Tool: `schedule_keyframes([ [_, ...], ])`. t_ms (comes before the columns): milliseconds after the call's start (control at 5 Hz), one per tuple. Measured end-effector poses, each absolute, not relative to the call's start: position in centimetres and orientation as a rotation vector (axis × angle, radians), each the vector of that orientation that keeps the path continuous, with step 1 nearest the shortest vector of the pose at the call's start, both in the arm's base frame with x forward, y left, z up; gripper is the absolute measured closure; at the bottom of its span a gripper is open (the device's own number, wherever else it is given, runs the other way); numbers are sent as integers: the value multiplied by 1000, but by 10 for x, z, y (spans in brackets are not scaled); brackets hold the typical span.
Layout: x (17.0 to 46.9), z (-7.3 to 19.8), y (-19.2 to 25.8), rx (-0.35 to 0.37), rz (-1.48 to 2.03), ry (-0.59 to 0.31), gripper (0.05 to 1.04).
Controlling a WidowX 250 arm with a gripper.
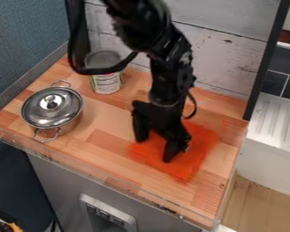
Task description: Move the orange object to the lower right side of the table
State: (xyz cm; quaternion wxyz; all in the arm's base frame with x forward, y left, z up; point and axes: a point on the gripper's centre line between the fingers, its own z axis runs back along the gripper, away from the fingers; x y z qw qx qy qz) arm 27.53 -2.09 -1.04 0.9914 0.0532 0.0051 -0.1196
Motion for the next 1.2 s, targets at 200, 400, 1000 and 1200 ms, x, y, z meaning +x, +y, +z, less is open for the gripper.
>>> schedule_keyframes([
  [200,257,-10,-19,105,-253,28,83],
  [400,246,-10,-16,112,-238,44,83],
  [1000,266,28,-20,56,-156,23,83],
  [1200,271,47,-21,53,-167,-10,83],
])
